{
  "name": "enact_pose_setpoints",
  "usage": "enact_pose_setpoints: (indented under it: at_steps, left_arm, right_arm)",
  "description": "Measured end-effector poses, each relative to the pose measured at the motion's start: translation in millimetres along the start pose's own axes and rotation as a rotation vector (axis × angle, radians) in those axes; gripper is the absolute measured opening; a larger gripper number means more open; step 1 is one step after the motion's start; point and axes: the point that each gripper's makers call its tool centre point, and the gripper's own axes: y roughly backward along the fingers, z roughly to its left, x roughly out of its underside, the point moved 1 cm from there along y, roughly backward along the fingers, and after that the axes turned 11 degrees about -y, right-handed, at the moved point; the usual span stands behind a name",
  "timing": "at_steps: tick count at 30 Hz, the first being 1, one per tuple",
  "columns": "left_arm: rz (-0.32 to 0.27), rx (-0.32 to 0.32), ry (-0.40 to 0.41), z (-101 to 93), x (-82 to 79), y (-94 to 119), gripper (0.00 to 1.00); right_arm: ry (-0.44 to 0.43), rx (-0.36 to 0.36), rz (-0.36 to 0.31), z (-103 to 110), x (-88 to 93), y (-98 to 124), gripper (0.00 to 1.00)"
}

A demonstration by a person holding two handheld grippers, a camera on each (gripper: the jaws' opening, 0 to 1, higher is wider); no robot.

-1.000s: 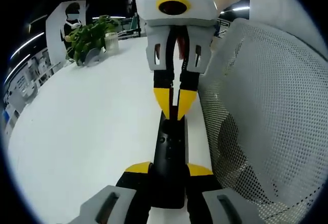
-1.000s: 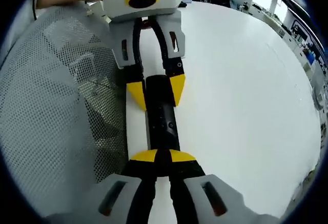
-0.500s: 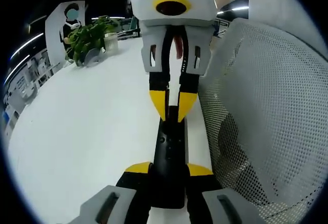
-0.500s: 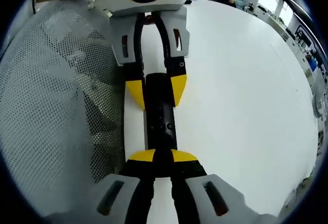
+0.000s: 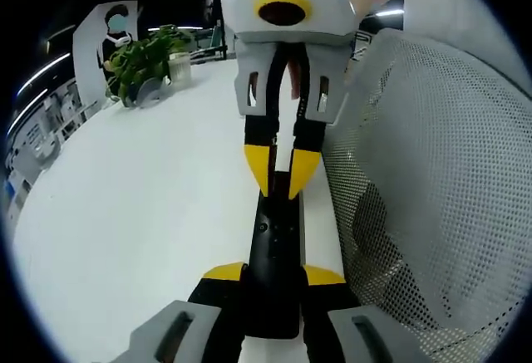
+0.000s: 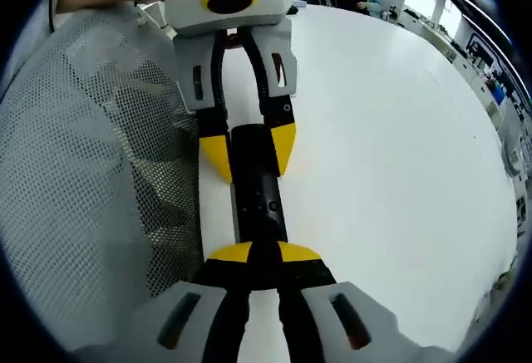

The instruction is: Press the specified remote control buttons in sequence, fully releasing each button before pressing the next.

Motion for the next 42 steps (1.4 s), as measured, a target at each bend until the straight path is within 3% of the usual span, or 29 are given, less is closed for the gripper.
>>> enact_pose_setpoints:
  at_steps: [8, 11, 19, 24, 27, 29, 32, 42]
  left_arm:
    - [-0.001, 0.001, -0.003, 1.0, 1.1, -0.9, 0.24]
    - [0.005, 0.001, -0.006, 1.1, 1.2, -1.2, 0.24]
    - [-0.019, 0.012, -0.021, 1.1, 0.1, -1.8, 0.24]
    - [-0.007, 0.014, -0.033, 0.8, 0.2, -2.3, 0.24]
    - [-0.014, 0.013, -0.027, 0.8, 0.6, -1.8, 0.24]
    - [-0.011, 0.012, -0.029, 0.4, 0.7, -1.6, 0.24]
    - [-0.019, 0.015, -0.021, 0.2, 1.2, -0.5, 0.24]
    - [-0.021, 0.016, -0.021, -0.7, 0.5, 0.0, 0.24]
  right_arm:
    - [0.031, 0.001, 0.017, -0.1, -4.0, -2.5, 0.09]
    - [0.006, -0.01, 0.028, -1.3, -5.6, -3.4, 0.1]
    - [0.129, 0.006, 0.079, 1.6, -6.9, -5.5, 0.1]
    - [0.114, 0.019, 0.06, 1.7, -6.1, -4.8, 0.1]
    - [0.035, -0.012, 0.02, 1.2, -6.4, -3.7, 0.1]
    - [0.064, -0.002, 0.004, 1.5, -5.1, -2.9, 0.1]
    - [0.041, 0.01, 0.011, 2.3, -8.8, -4.4, 0.09]
    - [0.093, 0.0, 0.059, 2.3, -12.1, -7.4, 0.09]
